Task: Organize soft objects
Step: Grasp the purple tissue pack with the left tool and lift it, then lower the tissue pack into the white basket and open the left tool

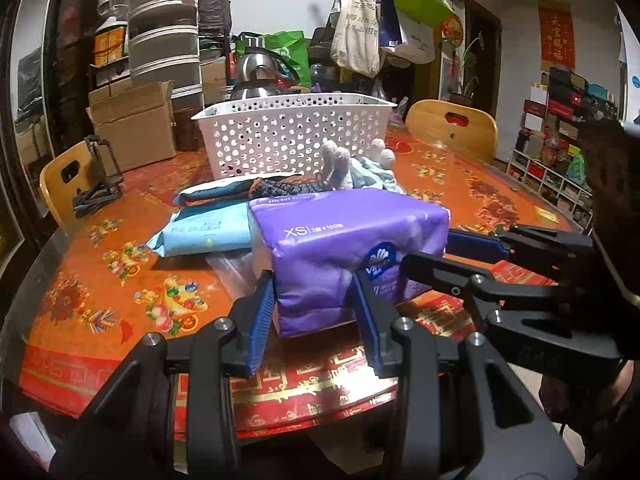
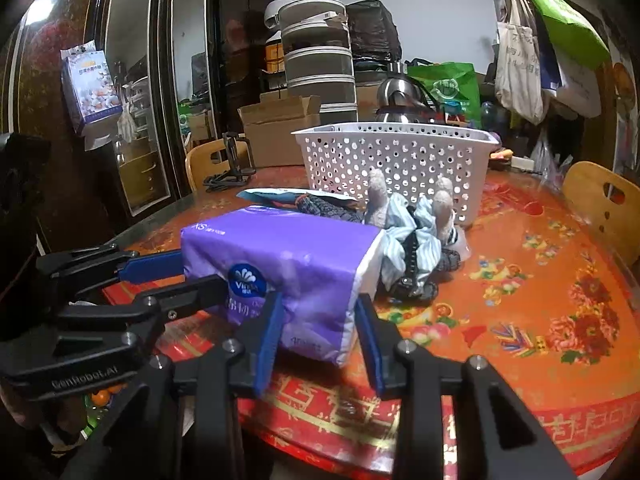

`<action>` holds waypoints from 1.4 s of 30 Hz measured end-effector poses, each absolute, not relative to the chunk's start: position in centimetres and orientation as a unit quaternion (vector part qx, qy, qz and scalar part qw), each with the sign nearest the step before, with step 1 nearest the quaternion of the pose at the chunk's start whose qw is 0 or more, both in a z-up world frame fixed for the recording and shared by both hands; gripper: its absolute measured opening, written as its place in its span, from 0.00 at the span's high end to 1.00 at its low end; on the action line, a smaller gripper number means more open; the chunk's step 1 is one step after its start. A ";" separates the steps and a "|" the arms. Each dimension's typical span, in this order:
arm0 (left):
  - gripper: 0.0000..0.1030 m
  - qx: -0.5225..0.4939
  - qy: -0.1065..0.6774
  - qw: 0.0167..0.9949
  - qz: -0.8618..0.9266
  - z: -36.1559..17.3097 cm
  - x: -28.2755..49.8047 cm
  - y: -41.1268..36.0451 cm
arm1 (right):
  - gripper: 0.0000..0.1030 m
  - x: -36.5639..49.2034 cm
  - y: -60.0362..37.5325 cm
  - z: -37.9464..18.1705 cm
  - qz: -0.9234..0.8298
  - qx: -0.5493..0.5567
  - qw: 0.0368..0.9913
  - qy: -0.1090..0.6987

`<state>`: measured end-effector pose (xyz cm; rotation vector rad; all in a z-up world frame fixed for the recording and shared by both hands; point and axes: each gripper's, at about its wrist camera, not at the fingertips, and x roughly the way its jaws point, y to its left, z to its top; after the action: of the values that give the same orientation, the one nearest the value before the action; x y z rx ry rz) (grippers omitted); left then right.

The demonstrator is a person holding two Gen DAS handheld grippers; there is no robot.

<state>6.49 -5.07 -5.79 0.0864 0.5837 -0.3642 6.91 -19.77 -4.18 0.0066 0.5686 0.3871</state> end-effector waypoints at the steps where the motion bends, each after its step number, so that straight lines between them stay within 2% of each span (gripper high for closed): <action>1: 0.65 0.041 0.287 0.940 -0.181 -5.6 6.6 -5.1 | 0.66 7.0 -19.9 -4.1 0.192 0.006 0.942 0.277; 14: 0.65 0.034 0.271 0.942 -0.197 -0.4 8.5 -4.9 | 0.67 9.0 -20.6 0.7 0.208 0.000 0.947 0.246; 21: 0.65 0.026 0.261 0.943 -0.203 3.2 12.2 -5.1 | 0.67 11.7 -20.6 4.1 0.196 -0.027 0.955 0.223; 35: 0.65 0.022 0.262 0.939 -0.222 12.4 29.0 -7.7 | 0.67 24.9 -23.6 11.1 0.174 -0.019 0.961 0.214; 42: 0.64 0.002 0.316 0.921 -0.228 11.0 38.1 -9.0 | 0.67 32.3 -24.5 9.8 0.157 -0.006 0.952 0.263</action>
<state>38.15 -9.02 11.04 0.0042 0.6486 -0.4675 32.26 -24.53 9.83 -0.0120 0.5337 0.3191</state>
